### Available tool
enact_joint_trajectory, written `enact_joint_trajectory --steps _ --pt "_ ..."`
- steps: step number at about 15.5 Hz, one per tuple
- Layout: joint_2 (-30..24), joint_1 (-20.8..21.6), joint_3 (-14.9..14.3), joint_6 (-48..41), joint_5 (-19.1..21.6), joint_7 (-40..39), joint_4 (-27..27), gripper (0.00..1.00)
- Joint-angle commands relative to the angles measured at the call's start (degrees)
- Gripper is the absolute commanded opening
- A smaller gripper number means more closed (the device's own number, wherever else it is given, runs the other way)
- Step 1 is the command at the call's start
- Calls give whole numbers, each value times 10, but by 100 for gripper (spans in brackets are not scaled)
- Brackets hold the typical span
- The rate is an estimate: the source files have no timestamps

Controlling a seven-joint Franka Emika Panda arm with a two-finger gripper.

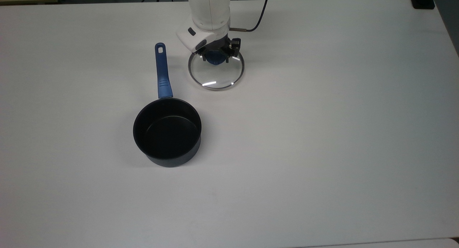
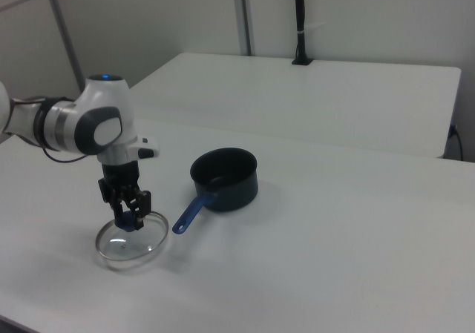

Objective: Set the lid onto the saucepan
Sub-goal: 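Lift the glass lid up off the table by its knob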

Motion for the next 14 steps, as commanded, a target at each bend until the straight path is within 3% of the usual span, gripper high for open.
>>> enact_joint_trajectory --steps 1,4,6,10,14 --pt "-33 -1 -2 -97 -1 -47 41 52" --pt "-32 -8 -17 -217 -2 -113 125 52" --pt "-29 -10 -53 -272 1 -121 192 51" --pt "-16 -11 -103 -268 29 -110 267 52" --pt "81 -10 -132 -259 34 -6 396 52"
